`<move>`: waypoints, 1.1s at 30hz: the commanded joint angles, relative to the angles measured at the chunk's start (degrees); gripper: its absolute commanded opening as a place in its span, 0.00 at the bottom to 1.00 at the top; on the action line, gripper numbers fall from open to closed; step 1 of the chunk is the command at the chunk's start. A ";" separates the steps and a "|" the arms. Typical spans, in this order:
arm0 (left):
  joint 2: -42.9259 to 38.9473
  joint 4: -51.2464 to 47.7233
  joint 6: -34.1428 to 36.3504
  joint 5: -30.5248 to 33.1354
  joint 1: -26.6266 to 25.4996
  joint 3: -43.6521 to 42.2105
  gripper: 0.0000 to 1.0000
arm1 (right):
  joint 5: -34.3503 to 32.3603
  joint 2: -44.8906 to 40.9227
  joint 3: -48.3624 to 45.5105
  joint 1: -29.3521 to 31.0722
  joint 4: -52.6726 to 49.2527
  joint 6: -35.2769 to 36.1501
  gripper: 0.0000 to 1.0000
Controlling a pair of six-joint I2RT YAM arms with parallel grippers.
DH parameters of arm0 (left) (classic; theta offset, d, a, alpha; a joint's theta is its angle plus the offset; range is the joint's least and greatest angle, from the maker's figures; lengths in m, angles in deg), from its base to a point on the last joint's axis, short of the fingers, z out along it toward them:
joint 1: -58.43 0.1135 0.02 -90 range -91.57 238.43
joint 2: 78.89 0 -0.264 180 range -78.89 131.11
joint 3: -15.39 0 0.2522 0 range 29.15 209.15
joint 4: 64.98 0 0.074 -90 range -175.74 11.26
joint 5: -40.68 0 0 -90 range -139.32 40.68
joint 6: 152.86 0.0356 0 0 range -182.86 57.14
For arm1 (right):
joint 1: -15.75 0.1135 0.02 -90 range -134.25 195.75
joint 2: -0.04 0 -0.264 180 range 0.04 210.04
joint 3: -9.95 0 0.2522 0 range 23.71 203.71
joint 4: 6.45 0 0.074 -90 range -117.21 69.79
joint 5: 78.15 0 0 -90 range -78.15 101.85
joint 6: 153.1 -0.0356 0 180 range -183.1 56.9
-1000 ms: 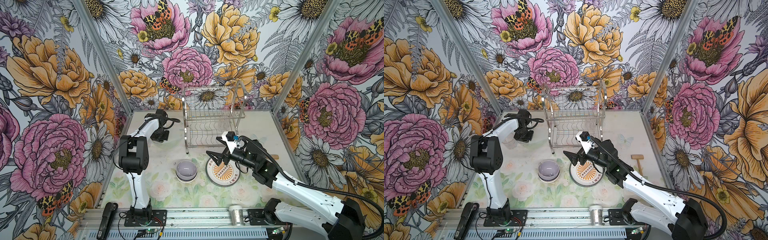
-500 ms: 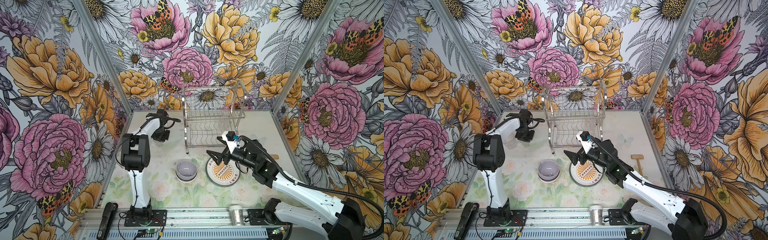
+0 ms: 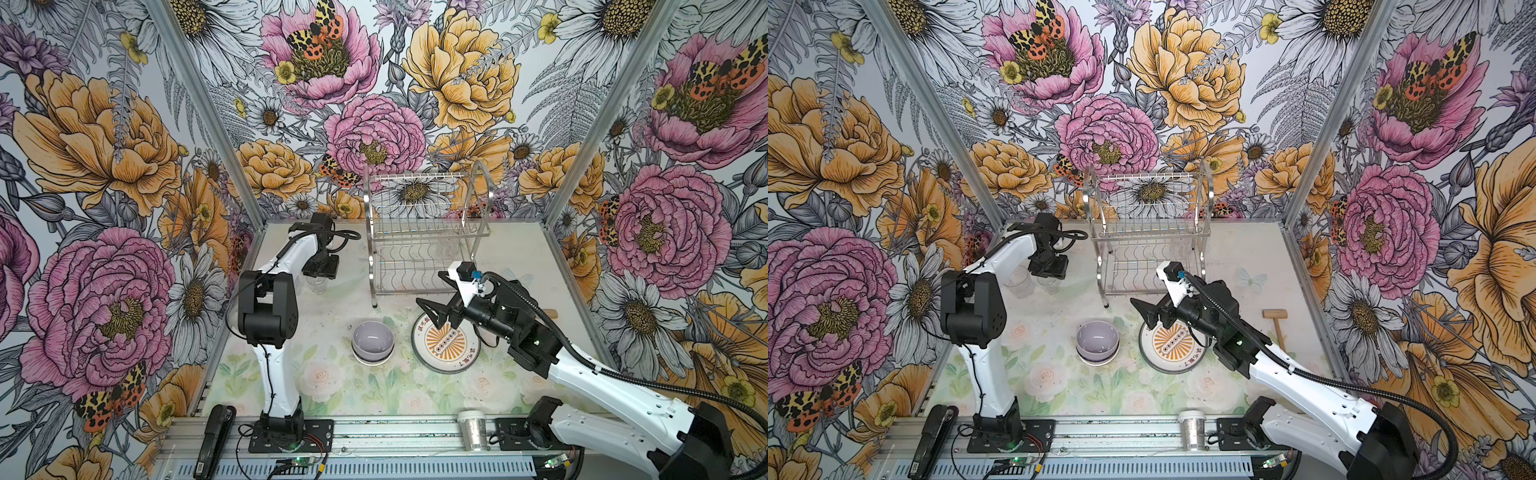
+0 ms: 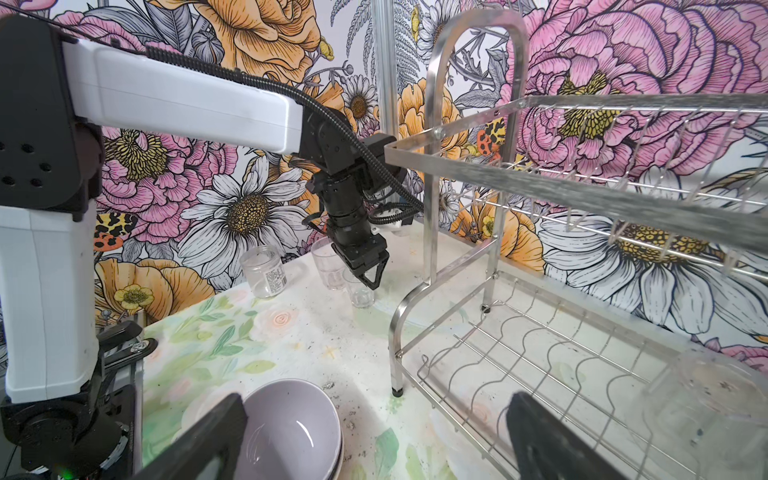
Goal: Unload the mixed dishes from the dish rack
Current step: 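Lift the left gripper and move both grippers back toward the rack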
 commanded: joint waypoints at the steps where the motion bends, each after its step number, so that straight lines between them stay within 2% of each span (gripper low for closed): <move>1: -5.77 1.04 -2.55 -0.96 0.15 -0.13 0.67 | -3.11 -2.03 1.25 0.49 -2.82 1.42 1.00; 4: -9.59 2.48 -4.39 -1.73 0.16 -2.03 0.75 | -5.69 -3.49 1.41 0.52 -5.69 2.99 1.00; 9: -17.96 5.31 -6.40 -6.51 0.49 -5.35 0.88 | -12.17 -6.85 0.28 0.58 -8.44 3.56 1.00; 15: -30.81 15.57 -9.82 -12.44 0.17 -15.04 0.99 | -20.78 -11.74 -3.83 0.58 -9.35 5.90 1.00; 19: -41.98 26.15 -11.10 -15.22 -0.90 -26.82 0.99 | -26.57 -15.57 -8.57 0.58 -7.88 7.70 1.00; 22: -48.76 29.99 -9.34 -15.65 -1.97 -34.06 0.99 | -30.52 -17.49 -12.01 0.51 -6.13 8.29 1.00; 27: -58.80 34.75 -6.65 -16.21 -6.06 -44.82 0.99 | -31.87 -17.94 -15.86 0.41 -3.19 9.33 1.00; 33: -65.79 40.67 -6.49 -12.06 -14.22 -53.36 0.99 | -30.68 -16.36 -18.22 -0.11 0.67 8.96 1.00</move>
